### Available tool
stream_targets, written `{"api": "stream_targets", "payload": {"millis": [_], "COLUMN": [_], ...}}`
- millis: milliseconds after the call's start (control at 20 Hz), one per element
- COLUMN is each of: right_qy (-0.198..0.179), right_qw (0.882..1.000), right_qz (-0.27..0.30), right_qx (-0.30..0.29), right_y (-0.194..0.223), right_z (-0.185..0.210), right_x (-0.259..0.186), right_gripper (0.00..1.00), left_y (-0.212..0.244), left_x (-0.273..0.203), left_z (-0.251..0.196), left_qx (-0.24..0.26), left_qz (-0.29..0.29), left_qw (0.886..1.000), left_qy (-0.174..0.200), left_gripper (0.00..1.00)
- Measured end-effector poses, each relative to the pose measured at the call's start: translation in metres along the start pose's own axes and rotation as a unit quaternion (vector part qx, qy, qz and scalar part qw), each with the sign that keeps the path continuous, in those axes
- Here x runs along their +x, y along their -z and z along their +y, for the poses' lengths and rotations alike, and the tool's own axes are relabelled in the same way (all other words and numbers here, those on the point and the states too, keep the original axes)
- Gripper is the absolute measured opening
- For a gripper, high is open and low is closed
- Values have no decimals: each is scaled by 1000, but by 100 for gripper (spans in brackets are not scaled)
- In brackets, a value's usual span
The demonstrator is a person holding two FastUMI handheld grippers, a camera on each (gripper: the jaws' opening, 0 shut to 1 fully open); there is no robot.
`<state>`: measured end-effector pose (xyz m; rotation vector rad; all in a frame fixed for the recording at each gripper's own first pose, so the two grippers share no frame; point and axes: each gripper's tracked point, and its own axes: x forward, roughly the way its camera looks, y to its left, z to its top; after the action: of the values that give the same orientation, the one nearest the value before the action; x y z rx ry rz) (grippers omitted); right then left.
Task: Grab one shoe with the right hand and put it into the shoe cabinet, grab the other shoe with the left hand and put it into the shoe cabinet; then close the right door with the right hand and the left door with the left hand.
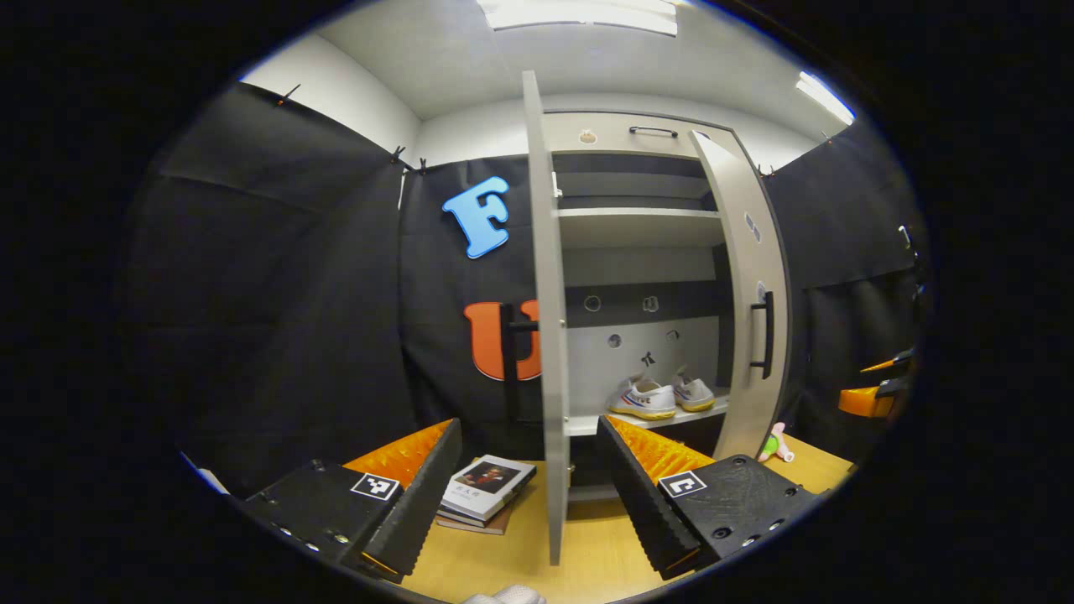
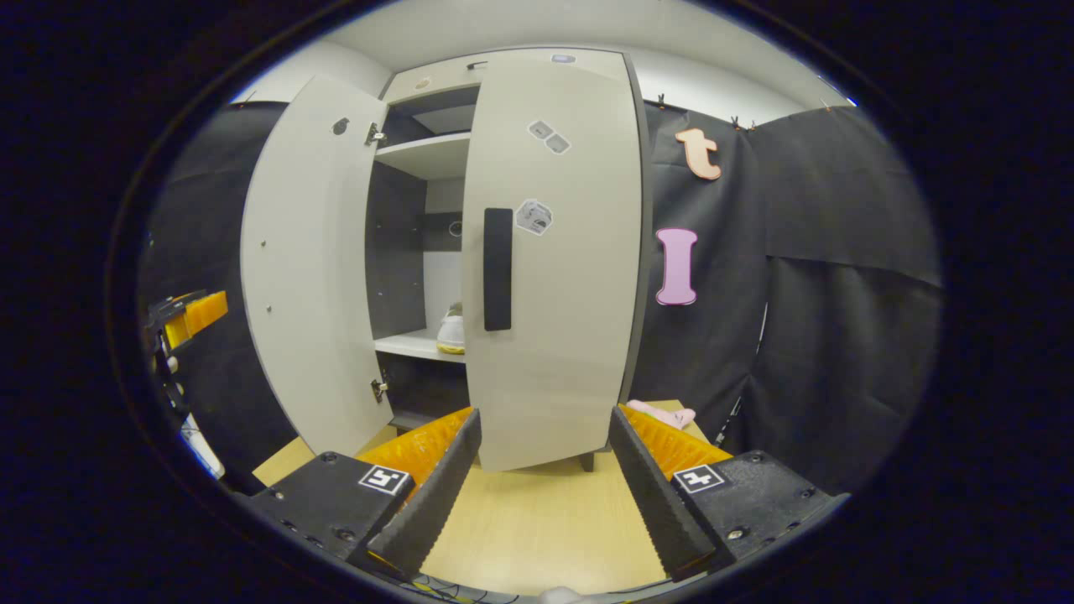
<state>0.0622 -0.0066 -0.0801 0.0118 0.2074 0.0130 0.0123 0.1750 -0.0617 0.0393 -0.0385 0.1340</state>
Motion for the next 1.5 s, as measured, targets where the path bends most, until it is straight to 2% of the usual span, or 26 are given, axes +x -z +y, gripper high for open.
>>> {"api": "stream_targets", "payload": {"millis": [150,250,550,700,750,800,950,1150,1500], "right_qy": [1,6,17,17,16,16,13,8,-10], "right_qw": [1000,1000,1000,1000,1000,1000,1000,1000,1000], "right_qz": [8,8,14,13,12,11,12,16,10], "right_qx": [-3,-7,-8,-7,-7,-5,-2,0,5], "right_y": [3,3,3,2,2,3,5,10,6], "right_z": [9,11,16,14,14,13,10,0,-34], "right_x": [-6,-10,-17,-20,-20,-21,-23,-26,-26], "right_gripper": [96,99,100,96,96,97,97,99,97], "left_y": [-5,-5,1,-5,-8,-9,-12,-15,-21], "left_x": [17,34,77,83,81,82,78,73,68], "left_z": [35,51,62,51,51,52,44,27,-43], "left_qx": [2,9,0,1,5,6,-6,7,-1], "left_qz": [-10,-12,-7,-13,-17,-18,-20,-22,-16], "left_qw": [1000,999,999,999,999,999,999,999,1000], "left_qy": [-30,-43,-40,-32,-34,-35,-30,-29,-1], "left_gripper": [96,96,96,96,83,93,90,89,89]}}
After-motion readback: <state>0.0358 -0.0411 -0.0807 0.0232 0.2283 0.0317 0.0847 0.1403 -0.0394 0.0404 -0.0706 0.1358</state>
